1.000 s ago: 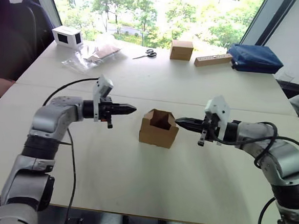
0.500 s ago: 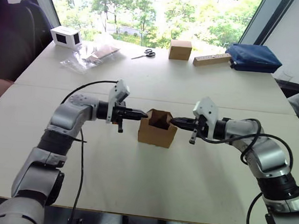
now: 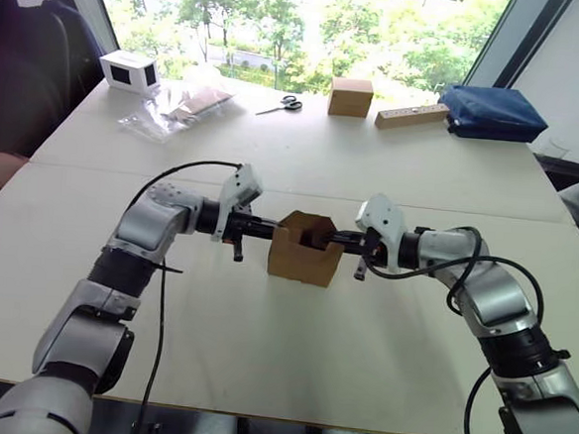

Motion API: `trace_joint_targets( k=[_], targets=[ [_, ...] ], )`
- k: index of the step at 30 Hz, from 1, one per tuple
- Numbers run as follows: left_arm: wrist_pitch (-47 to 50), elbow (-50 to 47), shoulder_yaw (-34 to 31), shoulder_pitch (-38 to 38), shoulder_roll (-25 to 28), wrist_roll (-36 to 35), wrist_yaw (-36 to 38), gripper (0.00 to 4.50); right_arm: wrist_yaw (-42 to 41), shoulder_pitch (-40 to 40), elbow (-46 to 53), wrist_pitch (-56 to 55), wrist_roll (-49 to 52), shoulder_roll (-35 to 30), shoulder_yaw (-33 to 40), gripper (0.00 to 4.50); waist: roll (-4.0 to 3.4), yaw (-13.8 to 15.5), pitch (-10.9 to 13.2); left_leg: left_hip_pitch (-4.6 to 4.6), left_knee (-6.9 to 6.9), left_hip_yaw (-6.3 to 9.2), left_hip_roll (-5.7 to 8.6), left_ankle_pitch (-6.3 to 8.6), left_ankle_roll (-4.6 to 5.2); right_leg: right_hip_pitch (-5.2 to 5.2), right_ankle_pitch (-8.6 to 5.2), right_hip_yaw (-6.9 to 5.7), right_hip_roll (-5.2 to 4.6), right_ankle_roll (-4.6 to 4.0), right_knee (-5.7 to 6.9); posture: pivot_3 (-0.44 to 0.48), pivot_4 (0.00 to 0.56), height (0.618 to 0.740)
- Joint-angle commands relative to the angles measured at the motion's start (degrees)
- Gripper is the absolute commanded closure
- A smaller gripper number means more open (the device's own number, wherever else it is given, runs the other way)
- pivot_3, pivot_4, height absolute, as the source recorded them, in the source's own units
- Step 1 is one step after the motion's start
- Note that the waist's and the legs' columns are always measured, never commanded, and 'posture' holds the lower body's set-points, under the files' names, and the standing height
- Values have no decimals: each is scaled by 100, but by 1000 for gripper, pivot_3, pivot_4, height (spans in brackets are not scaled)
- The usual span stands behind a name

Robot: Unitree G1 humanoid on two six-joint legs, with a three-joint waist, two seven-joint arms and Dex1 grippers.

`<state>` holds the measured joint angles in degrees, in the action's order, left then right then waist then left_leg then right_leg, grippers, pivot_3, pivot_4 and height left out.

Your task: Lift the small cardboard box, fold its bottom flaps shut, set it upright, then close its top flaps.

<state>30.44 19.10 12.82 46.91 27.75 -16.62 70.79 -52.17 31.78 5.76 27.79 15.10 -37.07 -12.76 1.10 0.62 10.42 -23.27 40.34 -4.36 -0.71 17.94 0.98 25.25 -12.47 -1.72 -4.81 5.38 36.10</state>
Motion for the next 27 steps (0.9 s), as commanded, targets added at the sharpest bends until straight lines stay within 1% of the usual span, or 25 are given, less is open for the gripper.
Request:
trace_joint_targets(
  k=[1, 5, 7, 9, 11, 13, 16, 18, 20, 22, 24, 27],
  targets=[
    [-66, -38, 158, -11, 13, 194, 10, 4421, -55, 87, 63, -88, -40, 55, 82, 4500, 0, -1, 0, 0, 0, 0, 0, 0, 0, 0, 0, 0, 0, 0, 0, 0, 150, 740],
    [-127, 55, 198, -31, -13, 346, -51, 4421, -80, 81, 54, -98, -71, 76, 87, 4500, -1, 0, -2, 3, 0, 0, 0, 0, 0, -3, 0, 0, 0, 0, 0, 0, 150, 740],
    [-41, 10, 12, -22, -31, 160, 3, 4421, -53, 77, 69, -117, -25, 116, 171, 4500, -1, 0, -2, 9, 0, 0, 0, 2, 4, -10, 0, 0, 0, 0, 0, 0, 150, 740],
    [168, -103, -332, -37, -22, -240, 153, 4421, -16, 62, 224, -169, 188, 162, 456, 4500, -1, -3, -1, 10, 0, 2, -1, 3, 6, -10, 0, 0, 0, 0, 0, 0, 150, 740],
    [429, -297, -539, -123, 111, -606, 449, 4421, 40, 48, 416, -163, 379, 167, 756, 4500, -2, -7, -1, 7, 0, 3, -2, 2, 4, -7, 0, 0, 0, 0, 0, 0, 150, 740],
    [593, -285, -679, -131, 200, -731, 471, 4421, 10, -14, 606, -166, 407, 52, 886, 4500, -2, -15, -1, 2, -1, 2, -5, -6, -11, 0, 0, 0, 1, 0, 0, 0, 150, 740],
    [640, 208, -1064, 105, 279, -820, 217, 4421, 36, -114, 1143, 82, 590, -178, 1217, 4500, -2, 3, -1, 2, 0, 2, -7, -3, -5, 0, 0, 0, 0, 0, 1, 0, 150, 740],
    [685, 714, -1238, 370, 311, -826, 107, 4421, 136, -154, 1482, 308, 746, -275, 1417, 4500, -2, 5, -1, 2, 0, 6, -7, 3, 5, -1, 0, -2, 0, 0, 1, 0, 150, 740],
    [477, 1251, -1329, 622, 293, -743, 58, 4421, 255, -174, 1861, 624, 968, -327, 1558, 4500, -1, 2, -1, 2, 0, 6, -3, 3, 4, -1, 0, -4, 1, 0, 2, 0, 150, 740],
    [6, 1852, -1242, 841, 220, -479, 52, 4421, 330, -178, 2318, 1063, 1308, -354, 1614, 4500, -2, 10, -1, 1, 0, 6, -2, 3, 4, -2, 0, -6, 0, 0, 1, 0, 150, 740],
    [-645, 2556, -957, 1045, 79, -56, 93, 4421, 385, -202, 2803, 1511, 1654, -366, 1507, 4500, -1, 10, -1, 1, -1, 4, -1, 2, 4, -2, 0, -6, 0, 0, 0, 0, 150, 740],
    [-1183, 3425, -789, 1345, -196, 279, 229, 4421, 499, -263, 3207, 1759, 1770, -352, 1236, 4500, 0, 13, -1, 1, 0, -2, 2, 3, 5, -3, 0, -7, -1, 0, -1, 0, 150, 740]
  ],
)
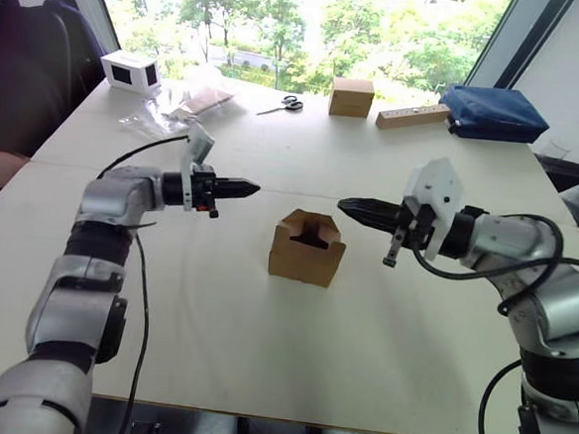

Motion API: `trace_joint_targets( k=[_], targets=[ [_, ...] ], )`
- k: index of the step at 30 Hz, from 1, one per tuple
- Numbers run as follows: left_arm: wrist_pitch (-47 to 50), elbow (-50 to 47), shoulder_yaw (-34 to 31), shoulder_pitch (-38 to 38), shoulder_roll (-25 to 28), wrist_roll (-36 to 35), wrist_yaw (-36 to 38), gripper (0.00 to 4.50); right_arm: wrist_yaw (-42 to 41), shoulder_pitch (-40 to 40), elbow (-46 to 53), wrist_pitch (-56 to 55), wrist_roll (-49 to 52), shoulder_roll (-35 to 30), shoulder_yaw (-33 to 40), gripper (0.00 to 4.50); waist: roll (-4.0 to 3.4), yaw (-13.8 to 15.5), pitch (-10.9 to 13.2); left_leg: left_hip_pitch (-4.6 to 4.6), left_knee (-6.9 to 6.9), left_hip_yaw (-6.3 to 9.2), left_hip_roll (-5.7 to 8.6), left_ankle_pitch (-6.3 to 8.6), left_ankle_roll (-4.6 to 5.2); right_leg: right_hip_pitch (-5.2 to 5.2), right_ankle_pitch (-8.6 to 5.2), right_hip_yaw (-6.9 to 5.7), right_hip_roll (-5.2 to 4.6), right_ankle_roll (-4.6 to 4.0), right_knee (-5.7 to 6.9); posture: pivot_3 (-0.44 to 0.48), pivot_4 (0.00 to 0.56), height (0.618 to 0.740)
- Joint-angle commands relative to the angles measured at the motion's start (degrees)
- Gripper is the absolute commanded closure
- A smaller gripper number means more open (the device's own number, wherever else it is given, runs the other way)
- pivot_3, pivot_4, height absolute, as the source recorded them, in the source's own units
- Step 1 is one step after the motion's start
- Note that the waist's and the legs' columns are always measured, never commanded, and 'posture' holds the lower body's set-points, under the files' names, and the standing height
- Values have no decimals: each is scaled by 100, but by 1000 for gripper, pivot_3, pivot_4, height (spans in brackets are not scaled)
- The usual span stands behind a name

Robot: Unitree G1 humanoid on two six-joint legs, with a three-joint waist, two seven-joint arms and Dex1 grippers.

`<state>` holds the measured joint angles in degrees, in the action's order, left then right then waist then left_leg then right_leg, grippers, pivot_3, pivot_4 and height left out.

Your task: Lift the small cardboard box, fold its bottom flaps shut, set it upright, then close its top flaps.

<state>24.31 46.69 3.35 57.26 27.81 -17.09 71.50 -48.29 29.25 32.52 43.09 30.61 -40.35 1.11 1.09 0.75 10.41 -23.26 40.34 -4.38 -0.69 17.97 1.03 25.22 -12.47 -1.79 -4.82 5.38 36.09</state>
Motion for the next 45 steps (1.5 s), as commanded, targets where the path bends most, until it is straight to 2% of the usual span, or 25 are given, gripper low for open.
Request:
trace_joint_targets(
  k=[1, 6, 14, 32, 39, 42, 45],
  targets=[
    [-640, 966, 133, 425, -306, 364, 227, 4421, 221, -23, 606, 310, 317, 80, -177, 4500, 2, -1, 1, 0, 0, -2, 1, 0, 1, -1, 0, -2, 0, 0, 0, 0, 150, 740],
    [-916, 2256, 36, 799, -826, 626, 183, 4421, 468, -57, 725, 373, 23, 103, -778, 4500, 6, -10, 1, -7, 1, -2, 4, 2, 3, 1, 0, -7, 0, 0, -2, 0, 150, 740],
    [-1098, 2739, -109, 920, -1158, 897, 93, 4421, 482, 228, 259, -136, -1257, -182, -1979, 4500, 6, -40, 1, -7, 1, 1, 1, 3, 6, 7, 0, -6, 1, 0, 1, 0, 150, 740],
    [-1066, 2671, -361, 830, -1380, 1074, 380, 4421, 339, 427, -704, -409, -1774, 290, -2135, 4500, 6, -22, 1, -8, 1, 1, 1, 3, 6, 6, 0, -6, 0, 0, 0, 0, 150, 740],
    [-1083, 2608, -656, 777, -1319, 935, 130, 4421, 301, 347, -872, -413, -1751, 495, -2038, 4500, 6, -25, 1, -8, 1, 2, 0, 3, 6, 6, 0, -7, 0, 0, 0, 0, 150, 740],
    [-1293, 2556, -948, 753, -1257, 816, -480, 4421, 281, 244, -951, -522, -1800, 550, -2052, 4500, 6, -27, 1, -7, 1, 6, -2, 3, 6, 6, 0, -7, 0, 0, 0, 0, 150, 740],
    [-1303, 2383, -1274, 765, -1119, 584, -626, 4421, 307, 198, -1042, -591, -1814, 633, -2022, 4500, 6, -28, 1, -7, 1, 11, -3, 3, 5, 7, 0, -6, -1, 0, 1, 0, 150, 740]
  ],
)
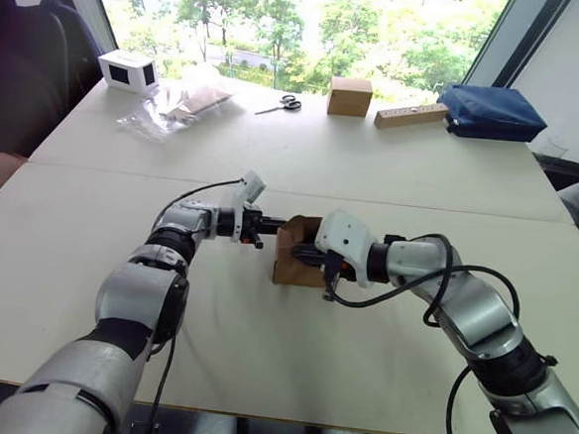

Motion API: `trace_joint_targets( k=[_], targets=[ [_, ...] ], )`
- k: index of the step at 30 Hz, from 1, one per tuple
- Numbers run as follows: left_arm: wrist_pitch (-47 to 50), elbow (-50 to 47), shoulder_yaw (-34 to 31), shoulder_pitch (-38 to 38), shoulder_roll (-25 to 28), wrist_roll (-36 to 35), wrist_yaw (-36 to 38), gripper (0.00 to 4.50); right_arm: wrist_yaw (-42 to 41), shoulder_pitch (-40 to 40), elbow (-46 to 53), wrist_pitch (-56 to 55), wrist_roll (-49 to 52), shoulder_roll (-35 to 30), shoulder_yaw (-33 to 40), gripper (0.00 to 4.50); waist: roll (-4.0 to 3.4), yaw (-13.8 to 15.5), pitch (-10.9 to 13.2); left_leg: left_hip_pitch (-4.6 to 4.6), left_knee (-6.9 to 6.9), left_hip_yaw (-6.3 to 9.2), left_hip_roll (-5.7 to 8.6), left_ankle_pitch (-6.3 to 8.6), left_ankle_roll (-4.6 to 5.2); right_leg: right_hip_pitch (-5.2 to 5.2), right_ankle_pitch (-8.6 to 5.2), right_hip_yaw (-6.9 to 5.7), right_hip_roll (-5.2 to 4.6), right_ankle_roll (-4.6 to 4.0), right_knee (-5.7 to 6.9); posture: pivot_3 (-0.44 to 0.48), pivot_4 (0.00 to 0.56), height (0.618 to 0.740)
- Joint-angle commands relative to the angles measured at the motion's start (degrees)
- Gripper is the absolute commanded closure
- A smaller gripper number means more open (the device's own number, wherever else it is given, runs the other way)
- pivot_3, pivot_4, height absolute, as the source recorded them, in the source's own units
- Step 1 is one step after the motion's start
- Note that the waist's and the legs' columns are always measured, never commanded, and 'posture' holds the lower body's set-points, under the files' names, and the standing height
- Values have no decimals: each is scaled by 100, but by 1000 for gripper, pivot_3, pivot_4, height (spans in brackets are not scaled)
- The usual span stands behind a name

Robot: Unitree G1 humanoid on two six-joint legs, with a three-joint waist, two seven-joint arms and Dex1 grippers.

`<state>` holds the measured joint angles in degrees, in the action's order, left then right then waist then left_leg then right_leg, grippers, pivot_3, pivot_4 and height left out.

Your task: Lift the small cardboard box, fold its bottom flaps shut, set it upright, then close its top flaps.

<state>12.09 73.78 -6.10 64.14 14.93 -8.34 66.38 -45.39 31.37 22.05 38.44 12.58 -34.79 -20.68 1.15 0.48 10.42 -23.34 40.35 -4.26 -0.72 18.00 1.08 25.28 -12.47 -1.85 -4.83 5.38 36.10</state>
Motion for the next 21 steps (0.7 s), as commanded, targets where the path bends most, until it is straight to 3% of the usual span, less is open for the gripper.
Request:
trace_joint_targets(
  k=[1, 5, 8, 14, 21],
  targets=[
    [-30, -423, -386, 51, 233, -348, -34, 4421, 32, -14, -19, -140, -10, 105, 172, 4500, 0, -5, 0, 0, 0, 0, 0, 0, 0, 0, 0, 0, 0, 0, 0, 0, 150, 740],
    [615, -1487, -367, -350, 545, -614, 538, 4421, 45, -10, -69, -198, -19, 175, 218, 4500, 0, -29, 0, 0, -1, -3, 0, -1, -3, 1, 0, 0, 1, 0, 1, 0, 150, 740],
    [1553, -3313, -232, -1072, 774, -922, 637, 4421, 31, -36, -75, -240, -16, 189, 248, 4500, -2, -103, -1, 1, -2, -2, -3, -5, -9, 0, 0, 1, 1, 0, 2, 0, 150, 740],
    [3802, -7169, -246, -2724, 1323, -2041, 96, 4421, -25, -57, -268, -410, -7, 224, 360, 4500, -2, -128, -1, 1, -4, 2, -17, -13, -25, 0, 0, 6, -6, 0, 4, 0, 150, 740],
    [4593, -8389, -185, -3312, 1343, -2702, -607, 4421, -109, -44, -507, -628, -52, 289, 310, 4500, -3, -108, -1, 10, -3, 6, -9, -6, -12, -10, -1, 4, -13, -1, 4, 0, 150, 740]
  ],
)
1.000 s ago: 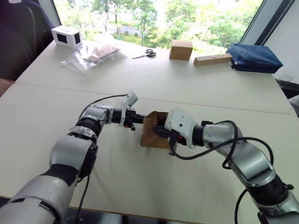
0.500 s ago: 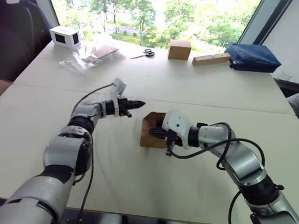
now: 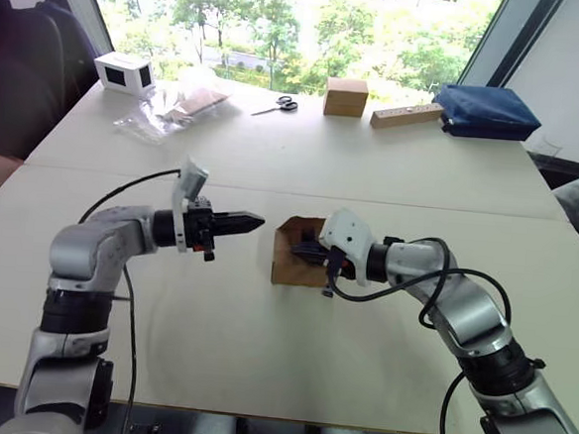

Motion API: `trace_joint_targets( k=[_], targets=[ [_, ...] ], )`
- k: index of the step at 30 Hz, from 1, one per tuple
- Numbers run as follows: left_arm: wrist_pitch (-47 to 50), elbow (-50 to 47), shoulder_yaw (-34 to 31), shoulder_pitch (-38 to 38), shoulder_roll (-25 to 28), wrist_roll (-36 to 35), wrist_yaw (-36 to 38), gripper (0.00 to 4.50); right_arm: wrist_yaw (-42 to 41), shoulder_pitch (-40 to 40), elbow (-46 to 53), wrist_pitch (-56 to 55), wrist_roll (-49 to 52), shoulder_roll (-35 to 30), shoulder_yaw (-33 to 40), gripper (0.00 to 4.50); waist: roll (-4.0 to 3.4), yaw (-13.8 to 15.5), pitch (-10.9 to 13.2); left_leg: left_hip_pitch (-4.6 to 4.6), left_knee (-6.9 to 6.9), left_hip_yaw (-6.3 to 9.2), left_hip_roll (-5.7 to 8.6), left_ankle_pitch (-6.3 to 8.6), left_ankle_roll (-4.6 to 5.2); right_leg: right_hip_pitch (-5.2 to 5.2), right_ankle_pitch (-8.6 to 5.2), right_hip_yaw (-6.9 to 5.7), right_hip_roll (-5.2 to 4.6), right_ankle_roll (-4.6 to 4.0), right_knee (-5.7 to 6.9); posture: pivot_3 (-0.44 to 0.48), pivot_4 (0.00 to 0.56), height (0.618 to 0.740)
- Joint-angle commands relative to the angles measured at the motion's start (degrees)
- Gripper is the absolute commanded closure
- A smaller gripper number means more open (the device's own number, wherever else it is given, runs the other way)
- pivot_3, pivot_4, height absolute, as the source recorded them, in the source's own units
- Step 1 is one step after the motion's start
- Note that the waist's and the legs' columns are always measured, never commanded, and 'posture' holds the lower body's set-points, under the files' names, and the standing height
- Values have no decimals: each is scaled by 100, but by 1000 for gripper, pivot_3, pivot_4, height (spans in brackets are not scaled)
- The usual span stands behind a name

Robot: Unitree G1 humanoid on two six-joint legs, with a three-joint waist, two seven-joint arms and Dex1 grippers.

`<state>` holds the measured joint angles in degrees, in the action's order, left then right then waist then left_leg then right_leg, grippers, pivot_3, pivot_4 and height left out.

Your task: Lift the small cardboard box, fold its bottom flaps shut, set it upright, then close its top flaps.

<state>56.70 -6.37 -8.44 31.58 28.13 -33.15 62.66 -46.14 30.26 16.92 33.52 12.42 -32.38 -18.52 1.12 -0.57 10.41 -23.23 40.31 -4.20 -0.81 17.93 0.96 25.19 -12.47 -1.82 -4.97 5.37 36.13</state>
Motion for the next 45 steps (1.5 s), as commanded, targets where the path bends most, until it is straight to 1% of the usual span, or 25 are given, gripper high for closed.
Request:
trace_joint_targets(
  k=[1, 5, 14, 19, 24, 27, 28, 30, 32, 34, 39, 45],
  targets=[
    [122, -429, 120, -111, 34, -238, -275, 4421, -35, 81, -13, -146, -29, 67, 103, 4500, 0, -3, 0, 0, 0, 0, -1, -1, -1, 0, 0, 0, 2, 0, -1, 0, 150, 740],
    [-146, -557, 598, -312, 87, -96, -326, 4421, -40, 83, -36, -182, -51, 97, 115, 4500, -1, -8, 0, 2, -2, -2, -1, -4, -7, 1, 0, 1, 3, 0, -1, 0, 150, 740],
    [-674, -261, 1070, -334, 122, 29, -405, 4421, 17, 92, 145, -73, -3, 109, 218, 4500, -1, -2, 0, 1, -2, -3, 0, -3, -5, 1, 0, 1, 3, -1, -2, 0, 150, 740],
    [-824, -90, 1215, -332, 143, 50, -371, 4421, -96, 264, 466, 142, 197, -69, 564, 4500, -1, -2, 0, 1, -3, -3, 0, -2, -3, 1, -1, 0, 3, -1, -3, 0, 150, 740],
    [-942, -25, 1326, -352, 133, 79, -384, 4421, -310, 493, 689, 527, 791, -166, 1091, 4500, -1, 2, 0, 1, -3, -2, 0, 2, 3, 1, 0, 0, 2, -1, -3, 0, 150, 740],
    [-1007, 67, 1359, -317, 97, 116, -403, 4421, -232, 743, 575, 742, 1314, 24, 1594, 4500, -1, 0, 0, 1, -6, -2, 0, 2, 3, 1, 0, 0, 2, -1, -4, 0, 150, 740],
    [-1026, 89, 1369, -310, 93, 125, -406, 4421, -136, 849, 446, 719, 1332, 88, 1687, 4500, -1, -2, 0, 1, -5, -3, 0, 2, 3, 1, 0, 0, 2, -1, -3, 0, 150, 740],
    [-1047, 110, 1382, -301, 91, 123, -418, 4421, 1, 1024, 63, 468, 815, -37, 1409, 4500, -2, -5, -1, 3, -5, -4, 0, 1, 3, 1, 0, 0, 2, -1, -2, 0, 150, 740],
    [-1062, 115, 1400, -306, 83, 121, -442, 4421, 97, 1133, -404, 120, 86, -239, 861, 4500, -2, 2, -2, 6, -6, -3, 0, 2, 3, -3, 0, -1, 2, -2, -3, 0, 150, 740],
    [-1087, 103, 1431, -336, 86, 136, -450, 4421, 102, 1168, -718, -95, -275, -280, 531, 4500, -2, 1, -2, 6, -8, -4, 2, 2, 3, -4, -1, -1, 1, -2, -6, 0, 150, 740],
    [-1098, 15, 1457, -417, 95, 127, -499, 4421, -91, 1126, -791, -184, -374, -196, 282, 4500, -4, -6, 0, 4, -9, -9, 4, -1, -1, 2, 0, 3, 0, -1, -4, 0, 150, 740],
    [-1104, 38, 1414, -412, 124, 111, -547, 4421, -415, 723, -188, 120, -77, -290, 322, 4500, -3, 0, -1, 5, -9, -6, 3, 1, 3, -1, 0, 2, -2, -1, -5, 0, 150, 740]
  ],
)
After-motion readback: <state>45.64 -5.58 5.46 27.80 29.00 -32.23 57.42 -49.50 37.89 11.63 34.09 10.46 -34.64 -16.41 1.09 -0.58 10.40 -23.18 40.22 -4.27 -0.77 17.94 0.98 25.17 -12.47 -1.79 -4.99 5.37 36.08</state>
